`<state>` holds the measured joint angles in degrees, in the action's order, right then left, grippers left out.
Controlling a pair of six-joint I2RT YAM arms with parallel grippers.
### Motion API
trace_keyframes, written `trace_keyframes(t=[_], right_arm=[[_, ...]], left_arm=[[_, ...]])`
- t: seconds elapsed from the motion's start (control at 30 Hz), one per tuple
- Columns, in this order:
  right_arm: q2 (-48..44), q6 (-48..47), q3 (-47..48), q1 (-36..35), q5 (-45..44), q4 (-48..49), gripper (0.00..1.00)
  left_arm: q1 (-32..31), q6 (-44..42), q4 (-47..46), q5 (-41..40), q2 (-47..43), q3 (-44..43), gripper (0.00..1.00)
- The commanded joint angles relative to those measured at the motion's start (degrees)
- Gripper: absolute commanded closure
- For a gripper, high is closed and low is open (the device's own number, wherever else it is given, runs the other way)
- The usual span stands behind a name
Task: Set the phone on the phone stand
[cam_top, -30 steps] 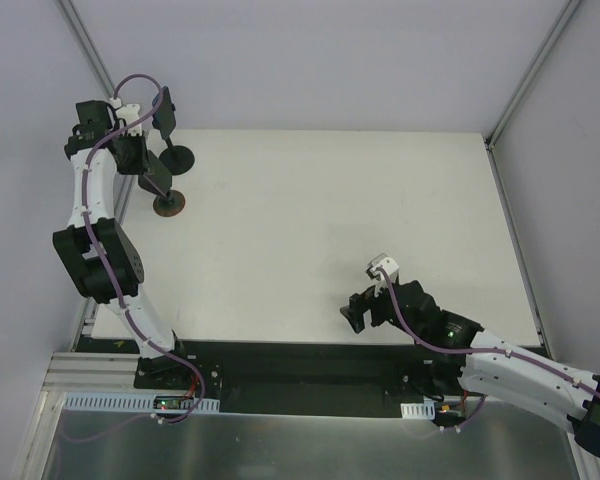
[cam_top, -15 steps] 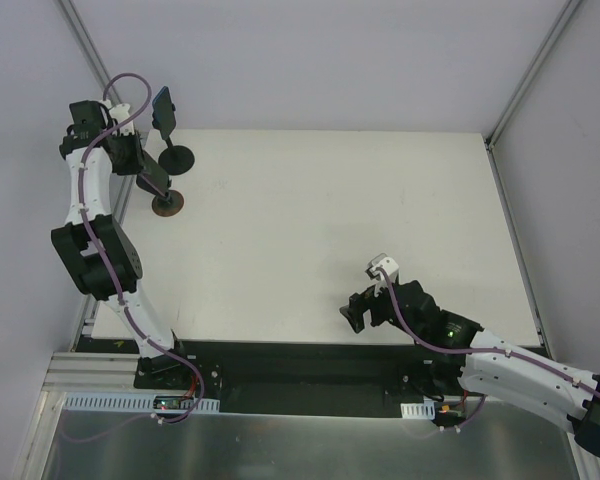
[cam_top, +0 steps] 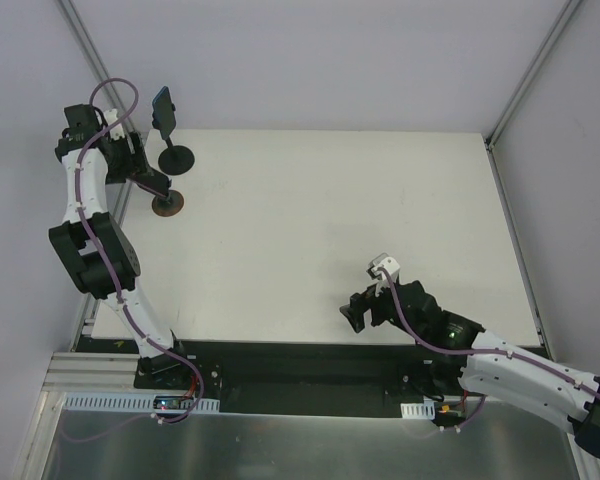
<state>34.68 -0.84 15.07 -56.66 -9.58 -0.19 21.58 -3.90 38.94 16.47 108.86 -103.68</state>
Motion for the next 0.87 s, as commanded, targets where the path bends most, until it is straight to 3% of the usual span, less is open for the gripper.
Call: trace_keyframes(t=[0.0,0.1,0.13,0.2,0.37,0.47,0.57,0.6,0.73,0.83], right_arm=[[-0.8,0.3,-1.0,-0.1,0.0,2.8,0.04],[-0.2,0.6,-1.0,-0.2,-0.4,3.0,0.04],[0.0,0.6,-0.8,-0.1,-0.7,2.9,0.04],[0.2,0.7,-0.5,-0.2,-1.7,2.4,0.04],[-2.0,7.0,5.8,-0.1,-12.3,-9.4,0.04],[-4.3,8.4,11.3,-0.1,-17.1,-16.9,0.04],[-6.4,7.6,18.6,-0.2,-22.0,-25.0,0.04],[-6.9,6.7,20.5,-0.2,-23.3,-26.7,0.04],[-12.0,-0.4,30.2,-0.1,-27.9,-30.8,0.04],[-13.4,-7.5,40.9,-0.2,-28.0,-30.7,0.04]], left_arm=[[0.0,6.0,1.1,-5.5,-3.9,-1.1,0.22],[0.0,10.6,2.1,-8.9,-5.9,0.1,0.20],[0.0,11.9,2.3,-9.7,-6.5,1.2,0.08],[0.0,15.6,2.3,-10.0,-8.1,2.4,0.02],[-2.1,25.5,1.1,-9.7,-16.9,10.3,0.02],[-10.0,25.7,-1.8,-14.0,-25.1,15.6,0.02],[-21.2,26.1,-3.6,-16.1,-33.0,18.8,0.02],[-27.6,26.6,-3.9,-16.4,-34.7,19.1,0.02],[-43.1,26.1,-5.7,-18.2,-42.0,14.8,0.02],[-50.5,24.1,-6.2,-11.9,-42.6,6.7,0.01]])
